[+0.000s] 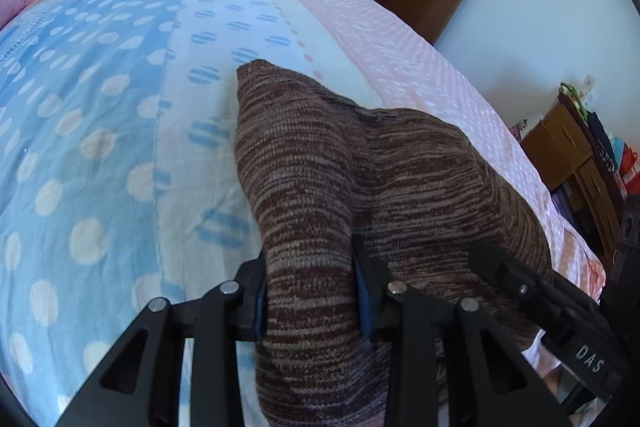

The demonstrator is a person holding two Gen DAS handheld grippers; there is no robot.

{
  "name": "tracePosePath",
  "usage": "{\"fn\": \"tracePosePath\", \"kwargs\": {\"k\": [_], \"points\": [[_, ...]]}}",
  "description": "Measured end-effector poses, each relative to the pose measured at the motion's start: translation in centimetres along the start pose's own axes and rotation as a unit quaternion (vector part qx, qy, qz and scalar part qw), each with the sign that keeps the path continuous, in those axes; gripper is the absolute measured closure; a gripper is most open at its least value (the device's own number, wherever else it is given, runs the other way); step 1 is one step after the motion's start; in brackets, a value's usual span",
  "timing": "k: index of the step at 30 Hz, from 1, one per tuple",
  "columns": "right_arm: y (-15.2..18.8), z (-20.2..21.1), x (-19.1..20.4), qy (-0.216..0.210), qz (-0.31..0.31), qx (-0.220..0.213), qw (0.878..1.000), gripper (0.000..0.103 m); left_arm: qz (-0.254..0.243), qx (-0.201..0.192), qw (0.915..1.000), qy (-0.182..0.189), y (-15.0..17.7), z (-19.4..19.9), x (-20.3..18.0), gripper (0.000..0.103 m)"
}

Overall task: Fold small clothes
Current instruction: 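Grasp the brown sweater bundle with the right gripper while the left gripper grasps it too, then lift the sweater bundle with both grippers and carry it along the bed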

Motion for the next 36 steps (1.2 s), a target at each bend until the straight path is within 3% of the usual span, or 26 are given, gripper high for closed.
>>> {"fn": "tracePosePath", "kwargs": {"k": [4, 8, 10, 13, 14, 16, 18, 19, 22, 27, 31, 36], "points": [[-0.3, -0.7, -1.7, -0.005, -0.029, 0.014, 0.999, 0.069, -0.013, 0.003, 0.9998, -0.015, -0.2, -0.8, -0.3, 0.030], [-1.8, -3.1, -4.4, -0.039, -0.092, 0.052, 0.994, 0.032, 0.005, 0.011, 0.9999, 0.005, -1.4, -2.3, 0.3, 0.021], [-2.8, -4.7, -6.3, -0.079, -0.137, 0.067, 0.985, 0.031, 0.027, 0.009, 0.9995, 0.016, -2.1, -2.9, 0.8, 0.020], [-4.1, -5.5, -7.9, -0.143, -0.188, 0.055, 0.970, 0.031, 0.041, -0.001, 0.9991, 0.015, -2.7, -3.4, 1.1, 0.025], [-4.3, -5.7, -7.8, -0.147, -0.184, 0.053, 0.970, 0.034, 0.032, -0.003, 0.9995, 0.003, -2.7, -3.6, 0.9, 0.027], [-4.1, -6.4, -7.1, -0.114, -0.142, 0.063, 0.981, 0.067, 0.008, -0.011, 0.9998, -0.016, -2.6, -3.7, 0.3, 0.038], [-3.7, -6.8, -6.1, -0.094, -0.119, 0.065, 0.986, 0.078, -0.011, -0.026, 0.9994, -0.021, -2.4, -3.3, -0.3, 0.052], [-3.6, -6.5, -5.5, -0.086, -0.109, 0.054, 0.989, 0.079, -0.018, -0.034, 0.9989, -0.025, -2.3, -2.9, -0.6, 0.061], [-3.3, -4.4, -2.4, -0.041, -0.031, 0.010, 0.999, 0.080, -0.044, -0.055, 0.9967, -0.041, -2.1, -1.5, -1.5, 0.072], [-1.6, 1.4, 3.3, -0.003, 0.077, -0.077, 0.994, 0.080, -0.085, -0.108, 0.9890, -0.055, -1.9, 2.6, -3.5, 0.072], [-0.5, 5.7, 5.5, 0.005, 0.097, -0.125, 0.987, 0.081, -0.099, -0.146, 0.9831, -0.050, -1.4, 6.4, -4.7, 0.072], [1.1, 10.4, 6.3, -0.007, 0.082, -0.154, 0.985, 0.081, -0.096, -0.172, 0.9801, -0.023, -0.3, 9.9, -5.5, 0.072]]}}
Point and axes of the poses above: each gripper's, at about its wrist camera, not at the fingertips, and z roughly against the way its jaws point, x to its left, y to its underside, the point moved 2 cm from there along -z, roughly the way its jaws point, and after that the axes turned 9 degrees about -z, right-handed, at the moved point
